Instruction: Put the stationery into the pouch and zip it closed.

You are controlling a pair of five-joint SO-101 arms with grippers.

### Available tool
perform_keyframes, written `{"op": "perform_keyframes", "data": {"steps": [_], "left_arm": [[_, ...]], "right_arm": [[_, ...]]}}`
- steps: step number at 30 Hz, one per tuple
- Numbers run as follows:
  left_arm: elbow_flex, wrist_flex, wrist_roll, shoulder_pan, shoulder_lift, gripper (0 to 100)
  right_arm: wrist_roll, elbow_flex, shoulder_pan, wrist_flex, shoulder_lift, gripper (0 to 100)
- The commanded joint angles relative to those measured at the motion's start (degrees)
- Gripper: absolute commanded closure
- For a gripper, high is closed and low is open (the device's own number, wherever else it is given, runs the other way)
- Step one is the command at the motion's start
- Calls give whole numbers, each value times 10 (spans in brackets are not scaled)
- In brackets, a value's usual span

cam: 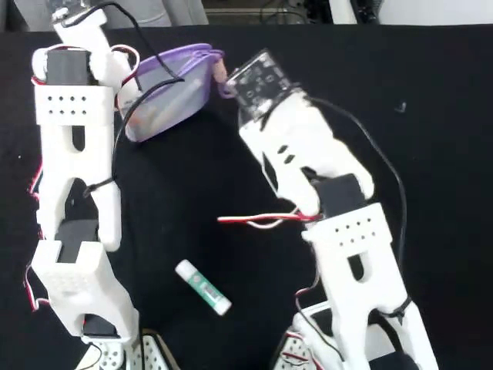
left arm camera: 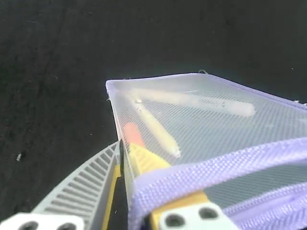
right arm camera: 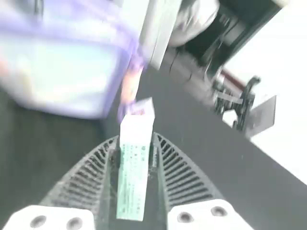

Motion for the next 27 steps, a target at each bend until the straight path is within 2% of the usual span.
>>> {"op": "perform_keyframes", "data": {"steps": [1,6,11,16,21,27], "left_arm": [[-5,7,-4,20,-2,970],[-7,7,-4,26,-2,970],[-5,7,-4,28,-2,970],[-5,6,-25,25,2,970],[-5,6,-28,25,4,970],[-5,6,-28,25,3,970]], "right_arm": [[-83,-32,10,-120,-2,988],[-187,-8,8,-275,-2,988],[-273,62,-1,-480,2,988],[-324,153,-31,-672,3,988],[-322,196,-74,-760,19,988],[-324,156,-78,-811,142,988]]}}
